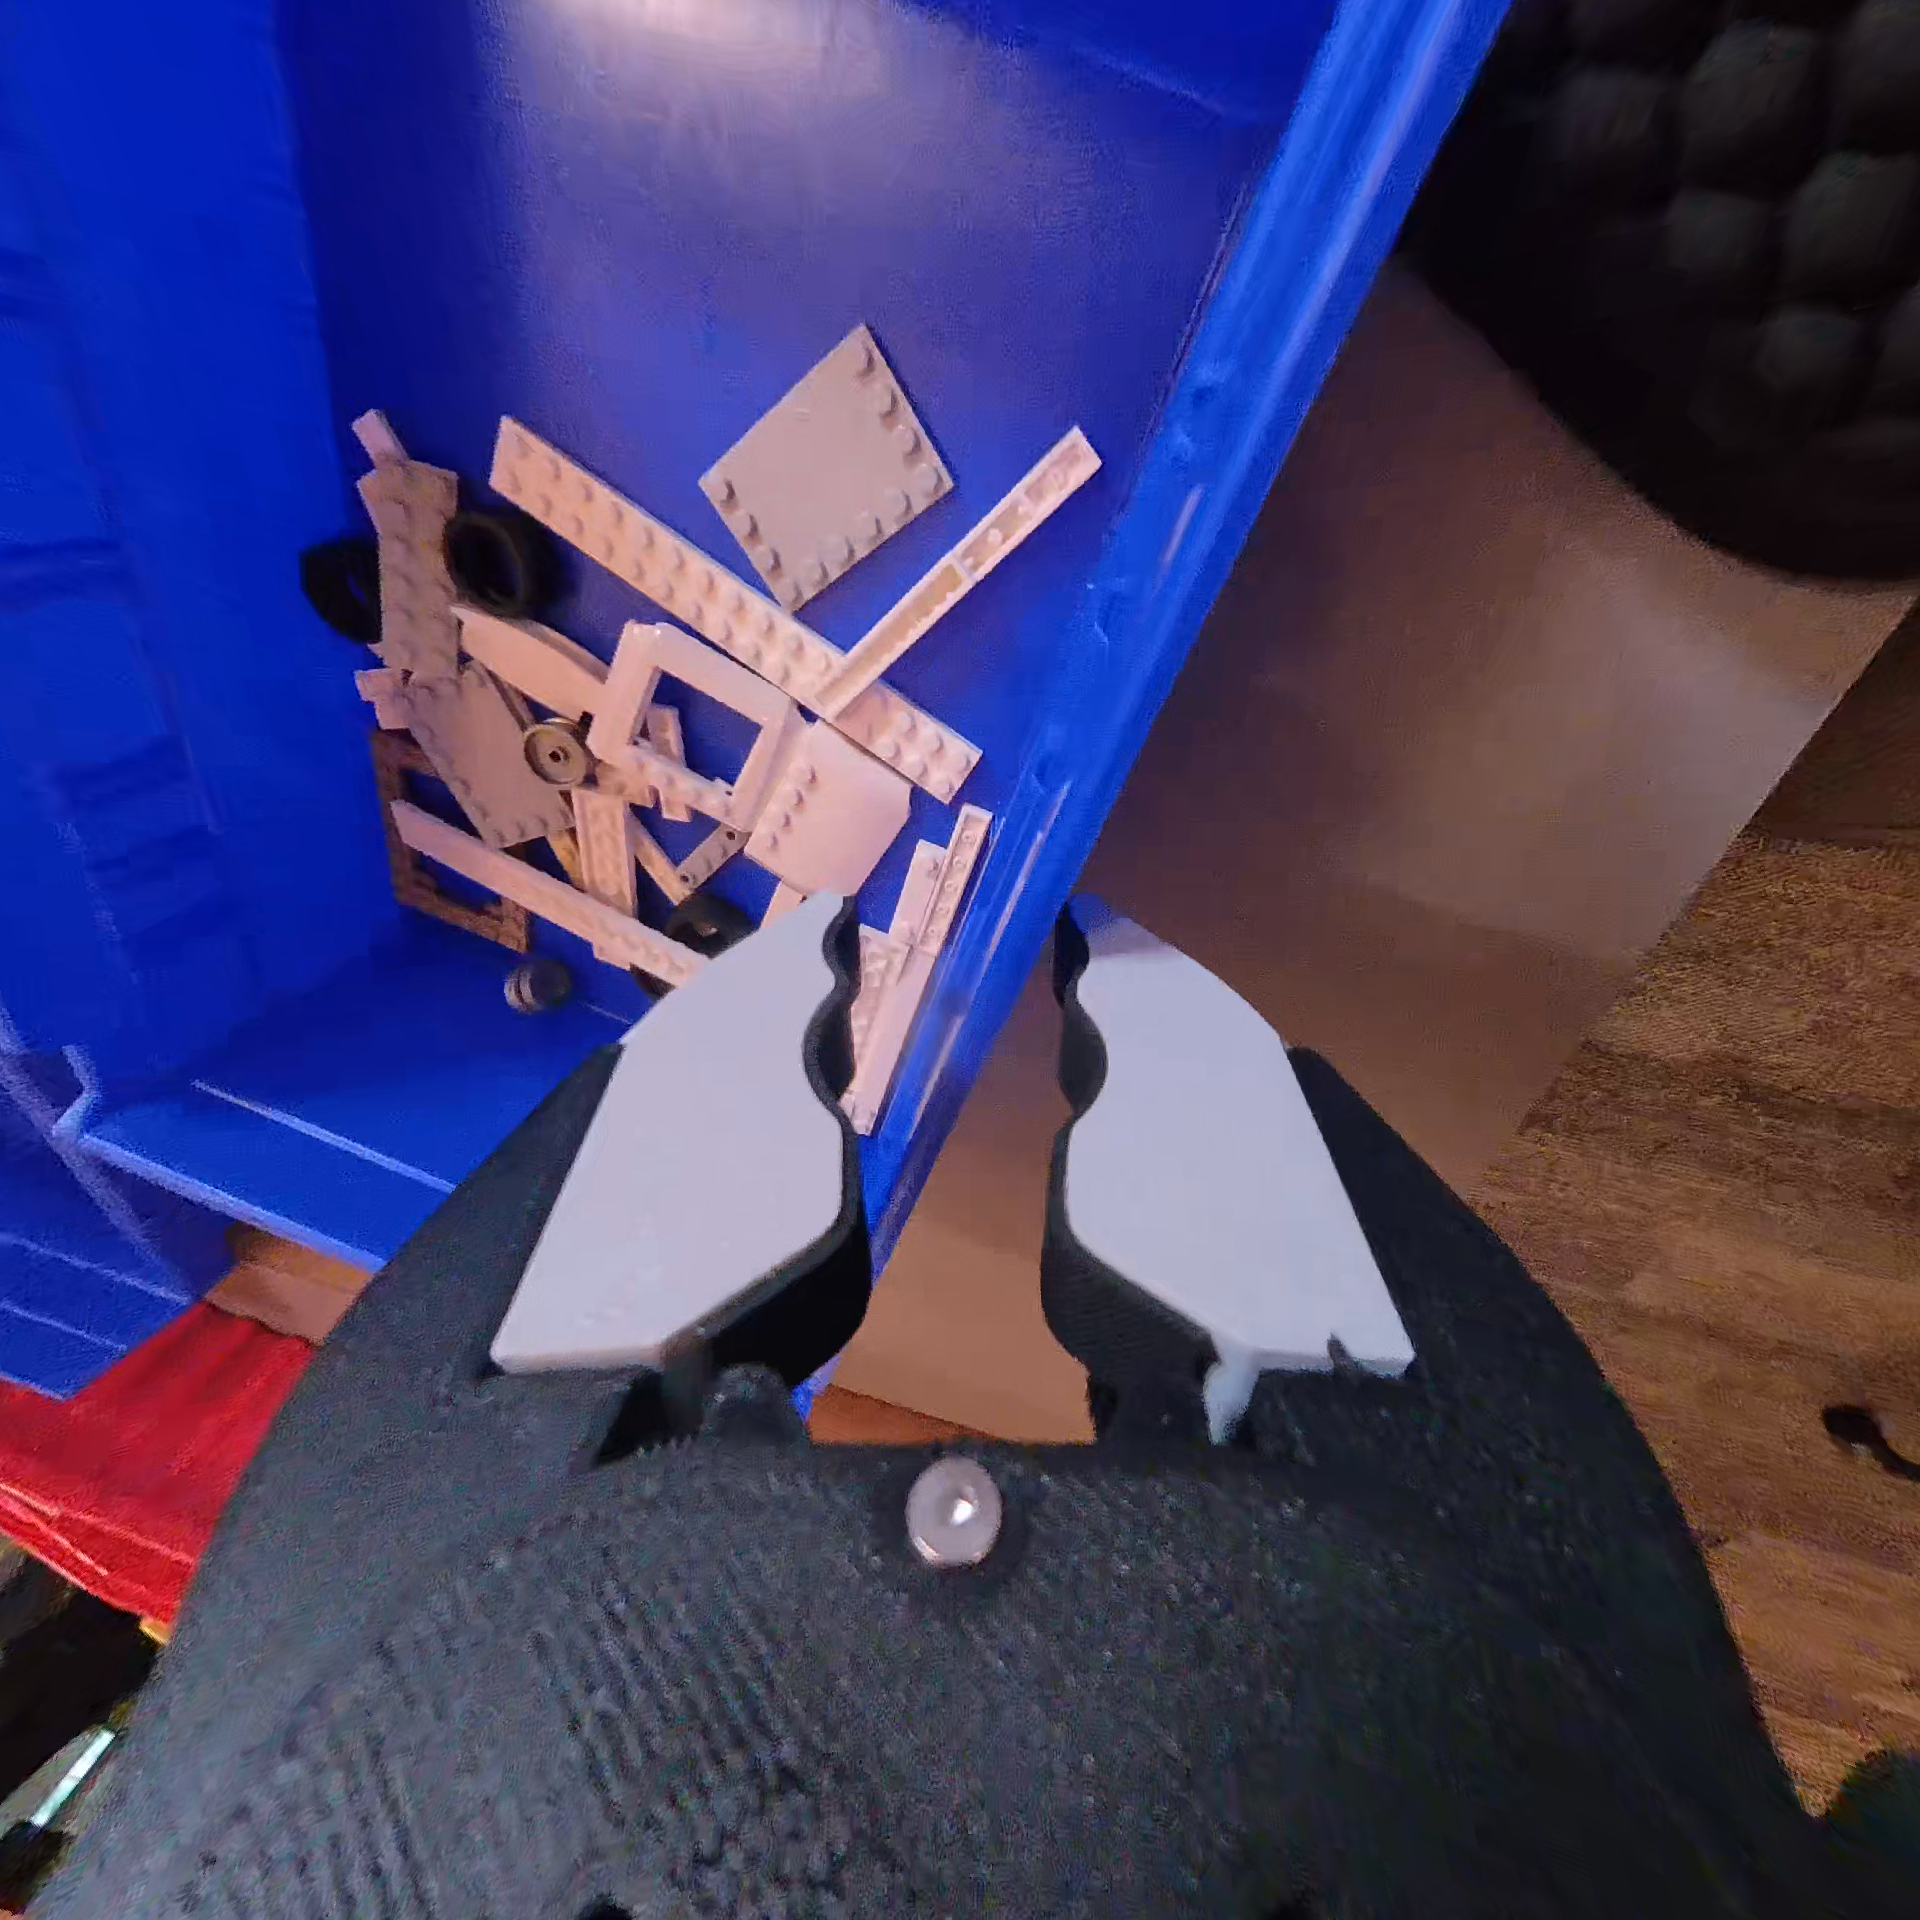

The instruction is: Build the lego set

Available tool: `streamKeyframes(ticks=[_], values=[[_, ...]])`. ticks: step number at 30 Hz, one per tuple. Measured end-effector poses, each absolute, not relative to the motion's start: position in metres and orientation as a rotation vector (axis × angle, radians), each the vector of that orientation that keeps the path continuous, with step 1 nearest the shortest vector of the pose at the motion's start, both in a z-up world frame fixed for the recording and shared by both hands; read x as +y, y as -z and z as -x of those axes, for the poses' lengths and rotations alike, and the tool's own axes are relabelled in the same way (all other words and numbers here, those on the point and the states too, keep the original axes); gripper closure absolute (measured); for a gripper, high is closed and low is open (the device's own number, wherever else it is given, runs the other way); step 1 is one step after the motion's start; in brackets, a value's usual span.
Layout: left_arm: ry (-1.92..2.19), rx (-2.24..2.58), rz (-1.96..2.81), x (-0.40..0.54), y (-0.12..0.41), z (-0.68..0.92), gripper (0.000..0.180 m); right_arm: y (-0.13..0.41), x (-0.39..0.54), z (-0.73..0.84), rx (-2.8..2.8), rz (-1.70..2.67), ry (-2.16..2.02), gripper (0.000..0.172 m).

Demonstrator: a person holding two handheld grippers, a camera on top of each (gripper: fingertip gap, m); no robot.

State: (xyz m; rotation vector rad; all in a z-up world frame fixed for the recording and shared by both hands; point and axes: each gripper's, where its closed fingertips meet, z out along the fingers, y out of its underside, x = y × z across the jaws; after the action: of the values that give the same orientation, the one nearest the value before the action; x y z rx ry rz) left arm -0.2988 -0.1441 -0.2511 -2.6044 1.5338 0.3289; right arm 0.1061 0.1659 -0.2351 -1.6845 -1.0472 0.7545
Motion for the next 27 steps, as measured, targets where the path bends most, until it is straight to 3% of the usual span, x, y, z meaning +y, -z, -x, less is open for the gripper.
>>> streamKeyframes(ticks=[1,3,6,15,27], values=[[-0.329,1.578,2.577,-0.145,0.258,0.303,0.146,0.236,0.167,-0.107,-1.041,1.691,-0.749,0.140],[-0.338,1.615,2.561,-0.146,0.269,0.306,0.168,0.237,0.169,-0.108,-1.031,1.705,-0.741,0.140],[-0.276,1.502,2.594,-0.144,0.269,0.297,0.171,0.240,0.172,-0.108,-1.021,1.725,-0.734,0.141],[-0.180,1.230,2.619,-0.130,0.269,0.275,0.171,0.242,0.174,-0.106,-1.017,1.750,-0.712,0.141],[-0.224,1.856,2.162,-0.150,0.269,0.271,0.170,0.237,0.172,-0.107,-1.002,1.717,-0.728,0.141]])
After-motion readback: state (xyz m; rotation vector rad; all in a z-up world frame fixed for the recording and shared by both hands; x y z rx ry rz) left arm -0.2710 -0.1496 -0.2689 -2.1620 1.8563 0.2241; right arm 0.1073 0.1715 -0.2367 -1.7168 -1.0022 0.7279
